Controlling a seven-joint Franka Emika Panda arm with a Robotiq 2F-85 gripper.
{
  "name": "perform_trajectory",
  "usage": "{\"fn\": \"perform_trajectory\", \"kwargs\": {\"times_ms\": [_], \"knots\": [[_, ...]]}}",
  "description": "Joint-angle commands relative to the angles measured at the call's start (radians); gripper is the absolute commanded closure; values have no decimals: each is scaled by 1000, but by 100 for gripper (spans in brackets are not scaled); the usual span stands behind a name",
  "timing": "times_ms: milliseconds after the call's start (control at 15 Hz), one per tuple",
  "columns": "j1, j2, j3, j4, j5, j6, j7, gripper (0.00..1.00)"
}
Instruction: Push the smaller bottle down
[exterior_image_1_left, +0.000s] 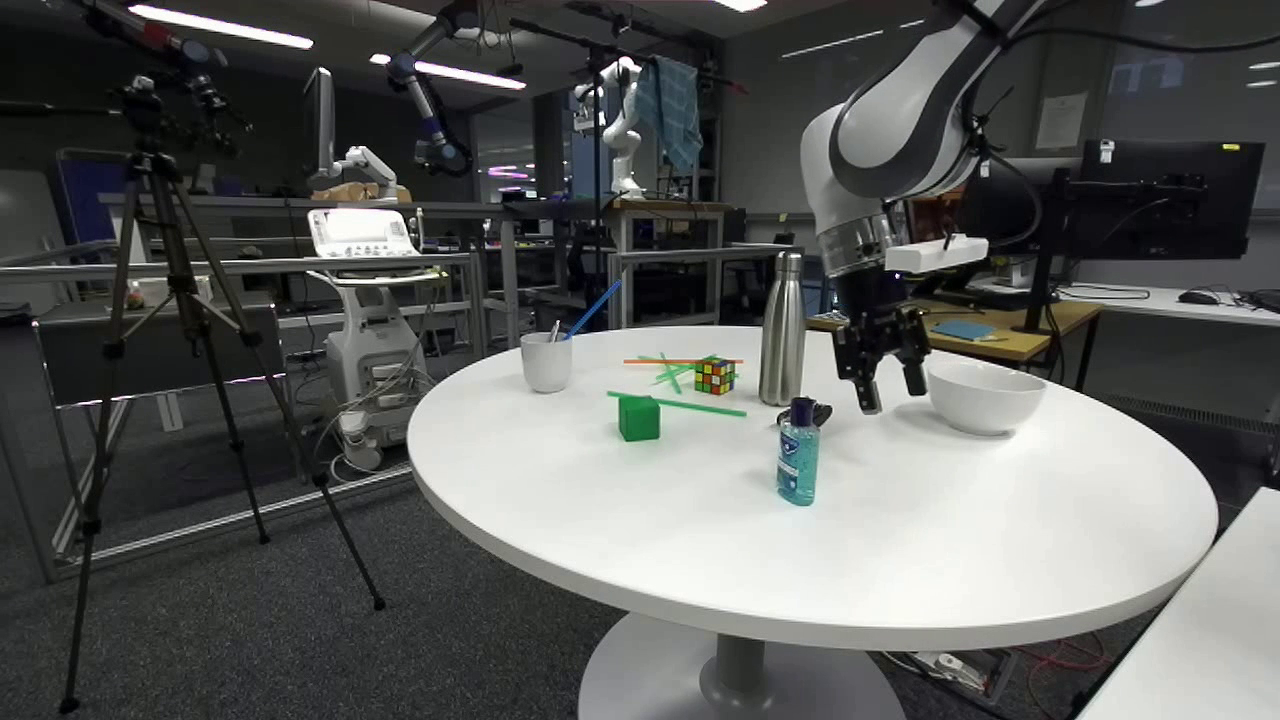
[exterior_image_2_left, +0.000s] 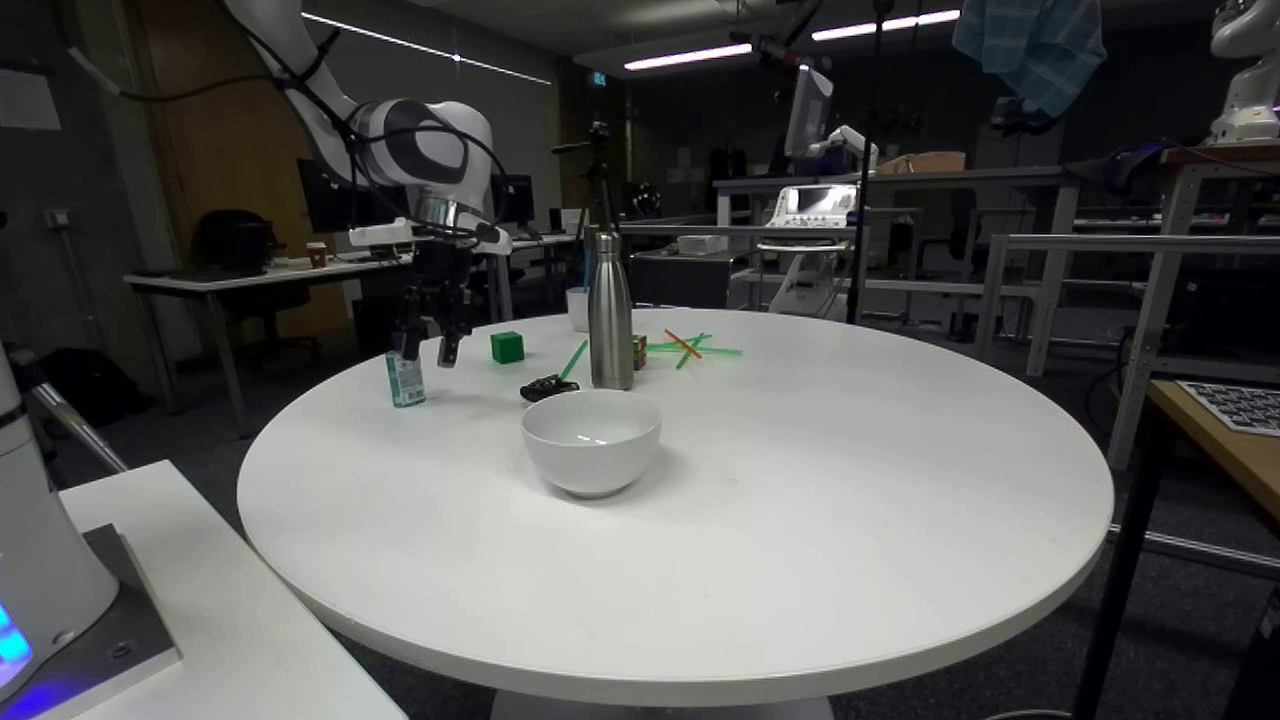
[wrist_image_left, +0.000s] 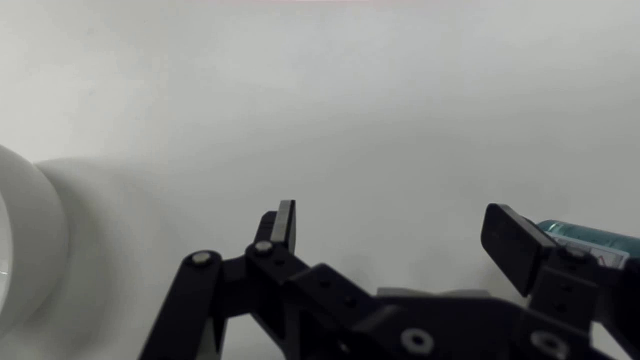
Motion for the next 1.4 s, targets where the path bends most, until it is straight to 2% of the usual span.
{"fn": "perform_trajectory", "kwargs": {"times_ms": [0, 733, 1333], "knots": [[18, 54, 5, 62, 1, -24, -14, 0], [67, 152, 18, 153, -13, -52, 0, 0], [174, 268, 51, 289, -65, -158, 25, 0]]}}
